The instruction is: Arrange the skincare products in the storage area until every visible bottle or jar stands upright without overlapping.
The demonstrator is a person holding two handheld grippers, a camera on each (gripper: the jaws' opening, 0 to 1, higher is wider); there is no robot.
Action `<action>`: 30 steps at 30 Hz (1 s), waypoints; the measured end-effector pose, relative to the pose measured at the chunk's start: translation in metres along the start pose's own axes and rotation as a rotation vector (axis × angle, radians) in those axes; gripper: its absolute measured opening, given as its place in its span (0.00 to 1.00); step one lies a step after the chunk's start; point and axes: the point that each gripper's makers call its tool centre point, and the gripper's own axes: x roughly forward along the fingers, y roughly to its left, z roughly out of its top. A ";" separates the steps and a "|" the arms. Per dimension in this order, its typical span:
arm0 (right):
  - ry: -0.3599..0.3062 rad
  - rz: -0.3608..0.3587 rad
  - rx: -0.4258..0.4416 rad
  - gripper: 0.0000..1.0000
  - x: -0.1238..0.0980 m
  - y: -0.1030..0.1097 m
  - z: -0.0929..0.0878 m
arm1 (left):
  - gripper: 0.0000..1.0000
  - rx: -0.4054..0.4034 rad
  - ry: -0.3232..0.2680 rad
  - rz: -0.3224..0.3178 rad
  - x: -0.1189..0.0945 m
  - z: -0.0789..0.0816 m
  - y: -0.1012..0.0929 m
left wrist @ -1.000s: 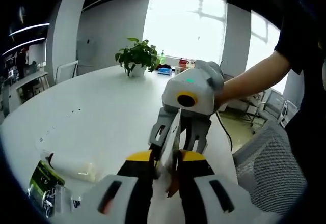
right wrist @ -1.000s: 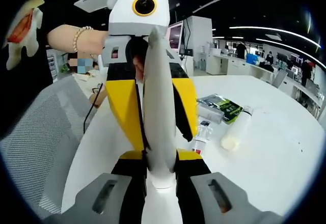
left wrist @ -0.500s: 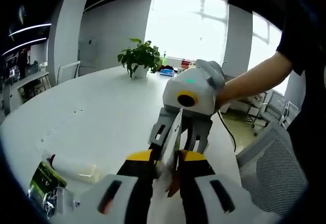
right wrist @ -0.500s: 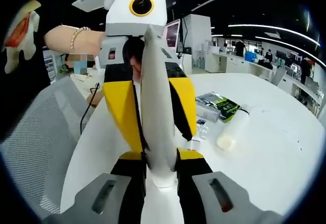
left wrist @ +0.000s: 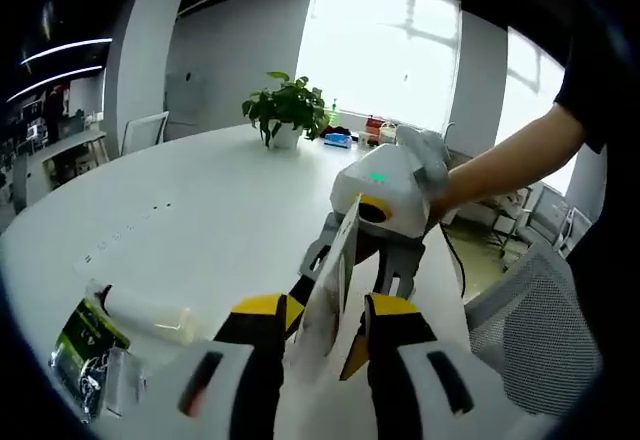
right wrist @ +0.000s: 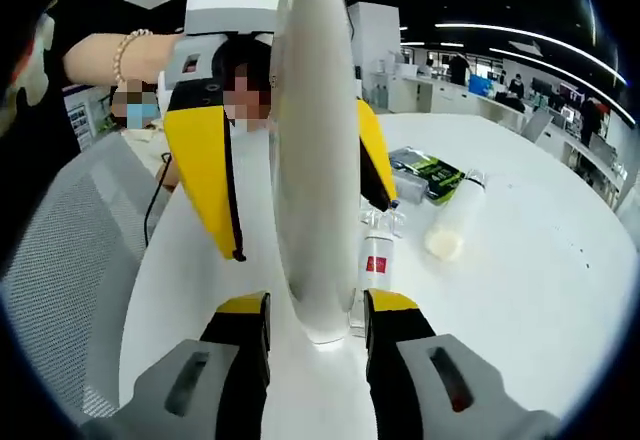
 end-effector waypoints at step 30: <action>-0.032 -0.141 0.085 0.77 -0.027 0.039 0.008 | 0.57 -0.128 -0.086 0.226 -0.080 -0.024 -0.003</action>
